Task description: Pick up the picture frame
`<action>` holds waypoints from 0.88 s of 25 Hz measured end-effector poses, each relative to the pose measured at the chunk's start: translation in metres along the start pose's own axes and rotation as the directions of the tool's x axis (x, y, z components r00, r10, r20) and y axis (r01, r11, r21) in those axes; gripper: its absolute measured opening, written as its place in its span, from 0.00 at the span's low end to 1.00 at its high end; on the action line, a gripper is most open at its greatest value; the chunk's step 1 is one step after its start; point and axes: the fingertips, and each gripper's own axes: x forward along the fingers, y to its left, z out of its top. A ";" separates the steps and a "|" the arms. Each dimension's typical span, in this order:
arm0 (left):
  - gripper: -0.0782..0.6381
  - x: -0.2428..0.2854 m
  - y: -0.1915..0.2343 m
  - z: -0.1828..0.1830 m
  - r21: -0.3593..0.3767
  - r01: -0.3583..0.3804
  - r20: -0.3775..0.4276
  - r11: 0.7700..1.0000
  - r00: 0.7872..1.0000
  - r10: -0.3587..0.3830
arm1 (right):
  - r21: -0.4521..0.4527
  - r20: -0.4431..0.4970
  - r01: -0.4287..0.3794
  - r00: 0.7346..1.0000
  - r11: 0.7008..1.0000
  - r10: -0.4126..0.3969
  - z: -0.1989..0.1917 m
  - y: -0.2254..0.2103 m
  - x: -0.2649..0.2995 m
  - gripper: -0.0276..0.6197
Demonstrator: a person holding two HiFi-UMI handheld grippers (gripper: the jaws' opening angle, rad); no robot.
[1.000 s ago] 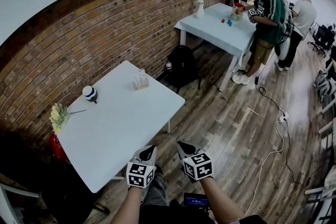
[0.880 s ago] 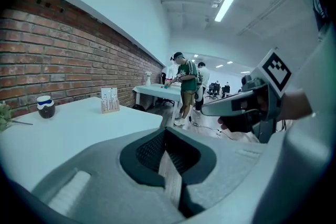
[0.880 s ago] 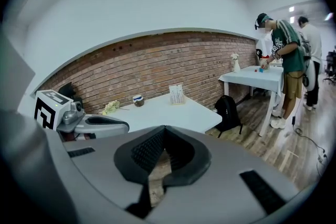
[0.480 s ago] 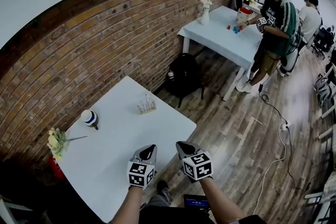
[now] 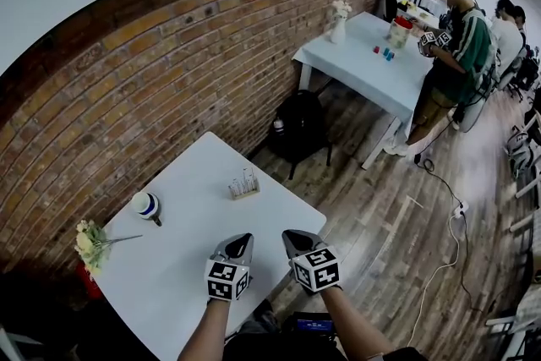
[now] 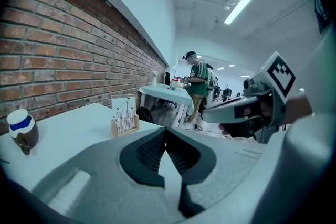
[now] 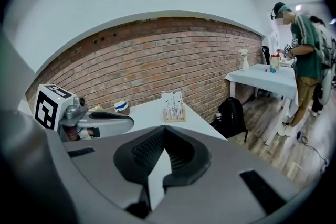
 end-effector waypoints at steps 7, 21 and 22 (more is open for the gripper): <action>0.12 0.005 0.005 0.006 -0.007 -0.041 0.004 0.999 0.999 0.041 | -0.022 -0.009 -0.038 0.999 0.999 0.038 0.007 -0.003 0.007 0.06; 0.12 0.001 0.003 0.033 0.031 -0.100 0.050 0.994 0.994 0.098 | -0.107 0.022 -0.116 0.993 0.987 0.119 0.037 0.006 0.006 0.06; 0.12 0.001 0.002 0.033 0.033 -0.100 0.049 0.994 0.994 0.099 | -0.109 0.022 -0.120 0.992 0.987 0.123 0.037 0.007 0.006 0.06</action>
